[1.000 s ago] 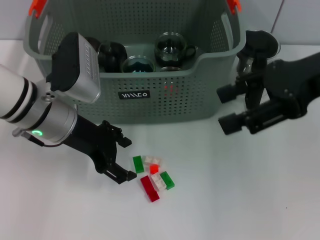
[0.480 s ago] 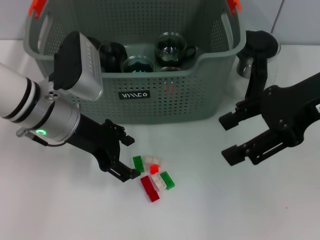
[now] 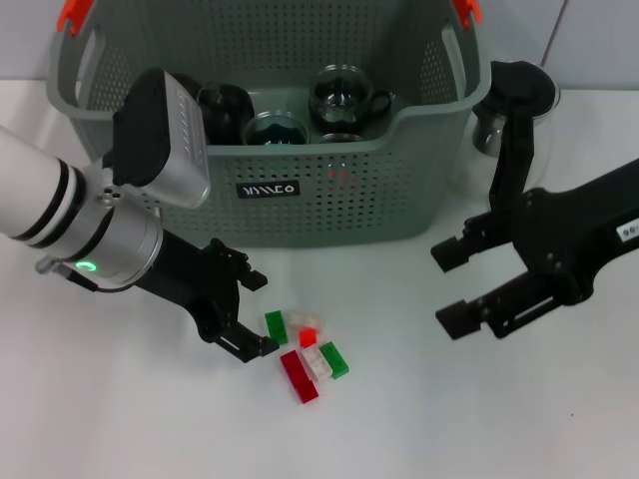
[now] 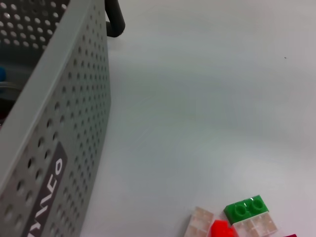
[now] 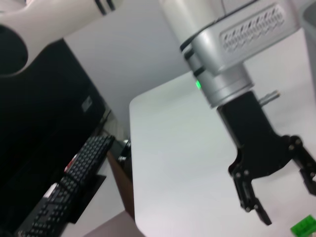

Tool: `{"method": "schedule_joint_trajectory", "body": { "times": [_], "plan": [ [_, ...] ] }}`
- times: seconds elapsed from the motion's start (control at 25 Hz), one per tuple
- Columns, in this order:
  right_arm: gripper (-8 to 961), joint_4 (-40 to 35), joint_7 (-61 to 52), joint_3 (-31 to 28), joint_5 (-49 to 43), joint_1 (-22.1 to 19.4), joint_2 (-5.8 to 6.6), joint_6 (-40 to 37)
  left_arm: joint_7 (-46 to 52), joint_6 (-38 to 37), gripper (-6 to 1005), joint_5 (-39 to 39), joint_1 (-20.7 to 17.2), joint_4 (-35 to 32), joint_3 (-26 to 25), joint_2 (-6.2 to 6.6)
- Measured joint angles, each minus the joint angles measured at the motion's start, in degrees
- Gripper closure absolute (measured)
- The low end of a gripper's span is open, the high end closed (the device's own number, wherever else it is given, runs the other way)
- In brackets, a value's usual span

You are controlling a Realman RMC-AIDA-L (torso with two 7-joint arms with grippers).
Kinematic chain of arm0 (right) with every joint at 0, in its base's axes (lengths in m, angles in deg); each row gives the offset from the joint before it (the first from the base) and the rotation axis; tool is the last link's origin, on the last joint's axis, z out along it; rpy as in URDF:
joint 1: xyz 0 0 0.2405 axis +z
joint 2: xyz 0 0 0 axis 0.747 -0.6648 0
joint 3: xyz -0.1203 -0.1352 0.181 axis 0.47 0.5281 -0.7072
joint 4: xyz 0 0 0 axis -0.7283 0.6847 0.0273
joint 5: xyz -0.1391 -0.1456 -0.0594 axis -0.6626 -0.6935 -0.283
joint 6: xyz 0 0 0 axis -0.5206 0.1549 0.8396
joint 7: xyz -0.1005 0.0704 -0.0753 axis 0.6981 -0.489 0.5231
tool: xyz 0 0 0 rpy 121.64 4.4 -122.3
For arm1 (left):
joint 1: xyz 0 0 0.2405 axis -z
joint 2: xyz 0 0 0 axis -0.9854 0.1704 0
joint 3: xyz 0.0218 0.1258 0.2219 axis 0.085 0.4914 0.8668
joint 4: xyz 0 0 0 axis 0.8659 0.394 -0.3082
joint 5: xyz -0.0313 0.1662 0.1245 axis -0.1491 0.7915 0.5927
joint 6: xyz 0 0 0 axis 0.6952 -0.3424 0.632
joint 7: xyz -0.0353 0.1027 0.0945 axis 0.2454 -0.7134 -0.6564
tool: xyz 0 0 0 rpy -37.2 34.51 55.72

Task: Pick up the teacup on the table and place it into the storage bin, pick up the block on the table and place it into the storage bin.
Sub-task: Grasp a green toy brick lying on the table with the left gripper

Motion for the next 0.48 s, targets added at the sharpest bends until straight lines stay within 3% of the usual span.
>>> {"method": "schedule_joint_trajectory", "body": {
  "times": [0.48],
  "plan": [
    [45, 0.0, -0.2, -1.9, 0.2, 0.0, -0.2, 0.1, -0.9, 5.9, 123, -0.2, -0.4, 2.9, 4.1, -0.09]
  ]
}}
